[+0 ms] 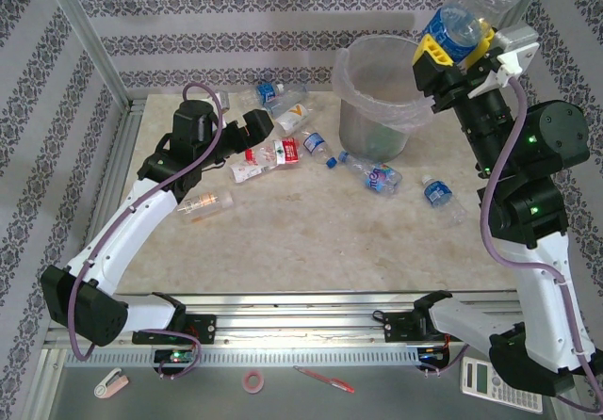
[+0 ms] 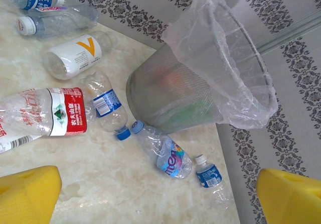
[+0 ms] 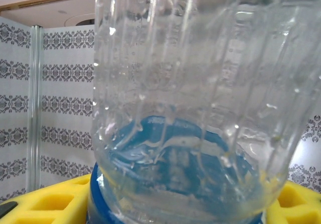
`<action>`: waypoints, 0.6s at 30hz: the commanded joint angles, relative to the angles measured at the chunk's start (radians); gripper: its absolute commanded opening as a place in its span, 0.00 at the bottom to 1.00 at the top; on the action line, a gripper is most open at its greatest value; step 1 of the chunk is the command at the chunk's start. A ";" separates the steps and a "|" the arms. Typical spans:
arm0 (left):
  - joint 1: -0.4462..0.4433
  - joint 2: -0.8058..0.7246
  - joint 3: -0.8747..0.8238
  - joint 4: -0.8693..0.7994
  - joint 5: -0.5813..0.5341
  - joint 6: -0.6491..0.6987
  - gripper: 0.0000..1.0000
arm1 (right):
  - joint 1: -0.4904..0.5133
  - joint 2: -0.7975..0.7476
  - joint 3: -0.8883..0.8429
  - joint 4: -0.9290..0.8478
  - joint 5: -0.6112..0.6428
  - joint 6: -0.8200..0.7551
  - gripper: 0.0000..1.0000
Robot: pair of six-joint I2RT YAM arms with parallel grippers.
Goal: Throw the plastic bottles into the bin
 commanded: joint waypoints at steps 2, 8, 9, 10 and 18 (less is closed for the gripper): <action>0.004 0.004 0.003 0.019 -0.001 0.021 1.00 | -0.040 0.062 0.029 0.002 0.038 -0.014 0.12; 0.004 0.011 0.007 0.011 0.015 0.025 1.00 | -0.189 0.297 0.058 -0.116 -0.077 0.125 0.20; 0.004 0.012 0.009 0.003 0.019 0.028 1.00 | -0.212 0.344 0.056 -0.131 -0.112 0.137 0.29; 0.004 0.012 0.008 -0.002 0.021 0.029 1.00 | -0.224 0.388 0.052 -0.138 -0.100 0.144 0.38; 0.004 -0.001 0.014 -0.053 0.022 0.059 1.00 | -0.268 0.504 0.124 -0.281 -0.166 0.247 0.79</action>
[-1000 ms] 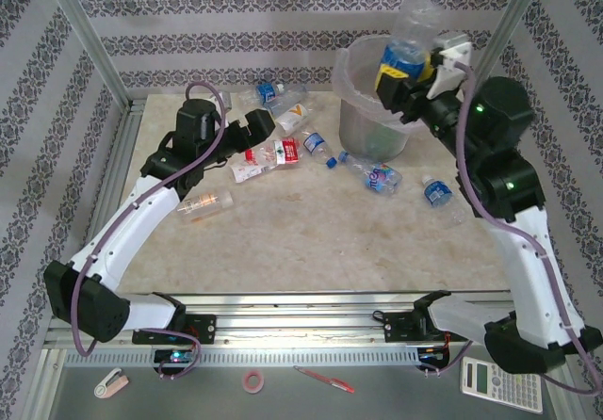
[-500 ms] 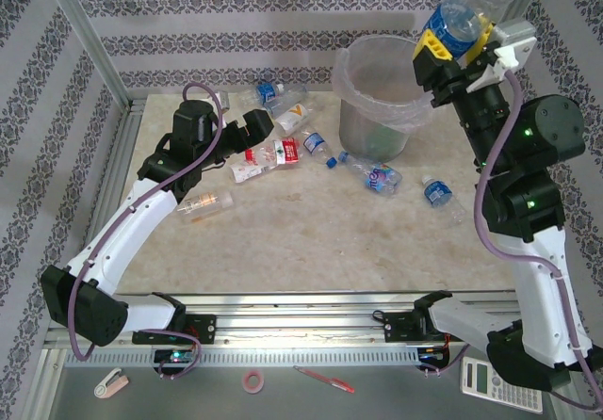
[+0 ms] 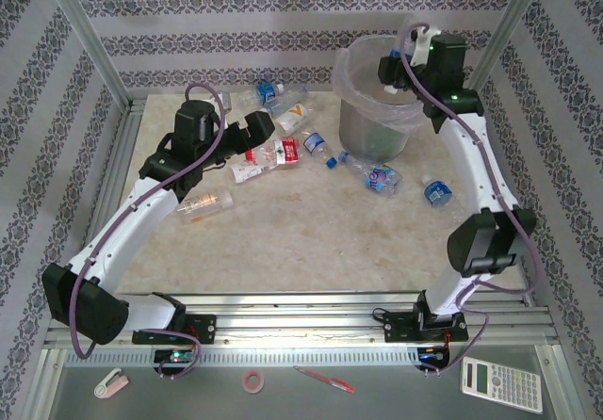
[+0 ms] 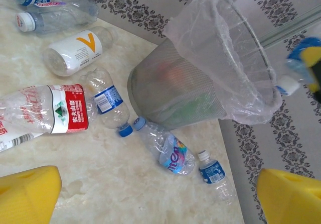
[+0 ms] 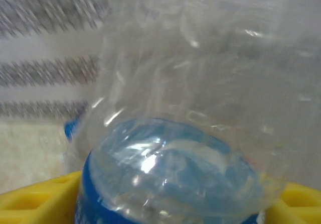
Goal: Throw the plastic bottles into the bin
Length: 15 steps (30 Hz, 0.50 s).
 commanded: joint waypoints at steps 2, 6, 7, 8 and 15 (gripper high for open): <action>0.004 -0.006 0.015 -0.039 0.012 0.039 1.00 | 0.014 -0.180 -0.023 0.045 -0.066 0.045 0.84; 0.004 0.019 0.031 -0.029 0.030 0.038 1.00 | 0.014 -0.243 -0.032 0.012 -0.092 0.053 0.85; 0.004 0.027 0.036 -0.025 0.035 0.038 1.00 | 0.014 -0.254 -0.037 0.005 -0.101 0.056 0.85; 0.003 0.037 0.043 -0.022 0.042 0.037 1.00 | 0.014 -0.266 -0.044 -0.003 -0.110 0.058 0.85; 0.003 0.060 0.058 0.015 0.069 0.037 1.00 | 0.012 -0.337 -0.086 -0.096 -0.142 0.037 0.88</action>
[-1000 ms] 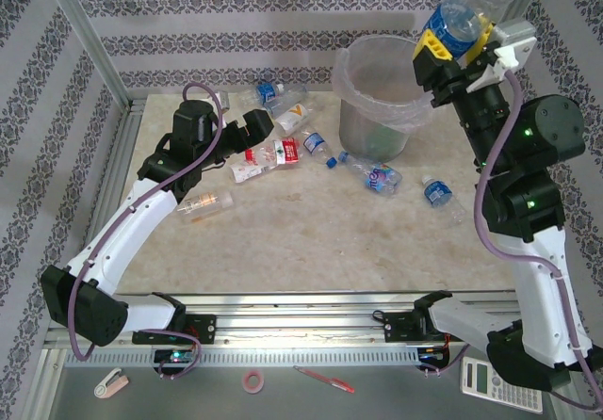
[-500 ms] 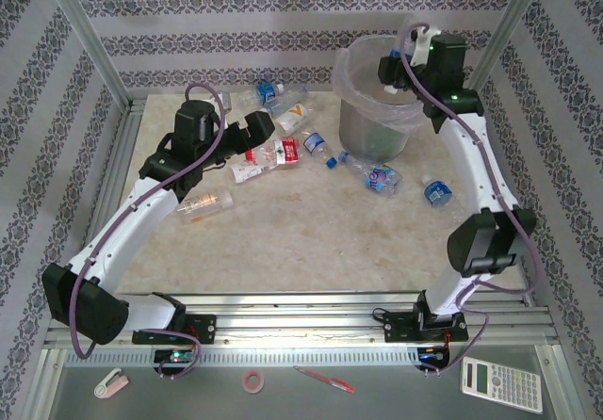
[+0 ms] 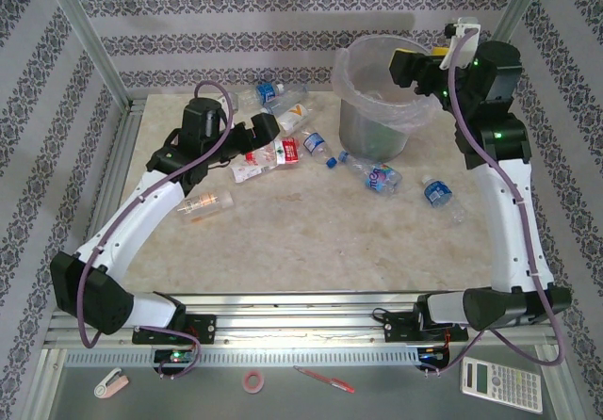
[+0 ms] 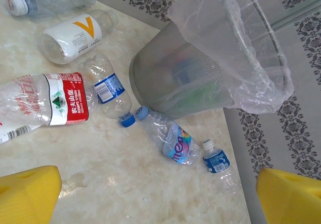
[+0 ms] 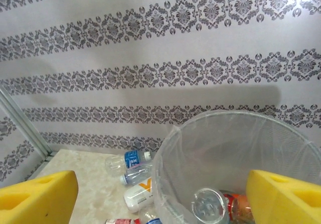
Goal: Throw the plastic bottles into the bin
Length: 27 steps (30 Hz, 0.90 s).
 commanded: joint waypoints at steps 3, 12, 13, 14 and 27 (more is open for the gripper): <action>0.004 -0.009 0.029 0.035 0.029 0.024 1.00 | 0.005 -0.015 -0.056 -0.115 -0.043 -0.027 0.90; 0.004 -0.045 0.006 0.029 0.021 0.021 1.00 | -0.065 -0.109 -0.221 -0.141 -0.088 0.012 0.93; 0.004 -0.046 0.005 0.026 0.019 0.020 1.00 | -0.075 -0.120 -0.244 -0.139 -0.087 0.019 0.93; 0.004 -0.049 0.002 0.025 0.016 0.019 1.00 | -0.092 -0.128 -0.263 -0.147 -0.081 0.027 0.93; 0.004 -0.077 -0.003 0.021 0.021 0.015 1.00 | -0.305 -0.131 -0.414 -0.334 -0.006 0.034 0.94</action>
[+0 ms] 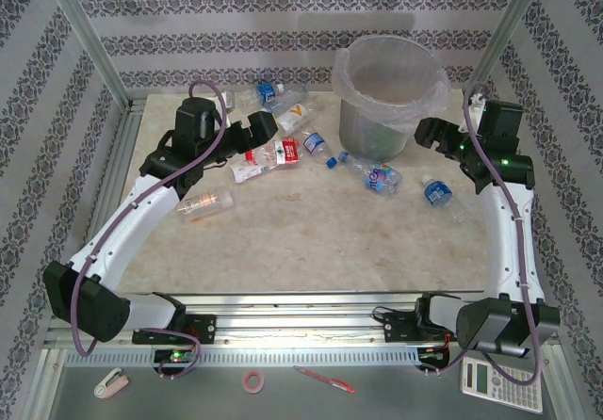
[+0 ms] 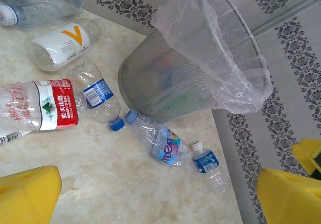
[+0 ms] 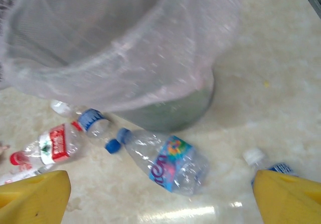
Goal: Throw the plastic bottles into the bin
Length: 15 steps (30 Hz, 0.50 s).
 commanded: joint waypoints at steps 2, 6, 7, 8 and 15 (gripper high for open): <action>0.004 -0.035 0.001 0.011 0.011 0.014 1.00 | -0.061 0.025 -0.005 -0.106 0.047 -0.027 0.94; 0.004 -0.046 0.003 -0.003 -0.005 0.027 1.00 | -0.123 0.062 -0.015 -0.148 0.049 -0.026 0.95; 0.003 -0.050 0.003 -0.007 -0.008 0.031 1.00 | -0.133 0.070 -0.018 -0.155 0.047 -0.027 0.95; 0.004 -0.052 0.003 -0.009 -0.009 0.035 1.00 | -0.143 0.086 -0.018 -0.166 0.045 -0.030 0.95; 0.004 -0.064 0.026 -0.037 -0.016 0.063 1.00 | -0.200 0.208 -0.013 -0.217 0.052 -0.061 0.98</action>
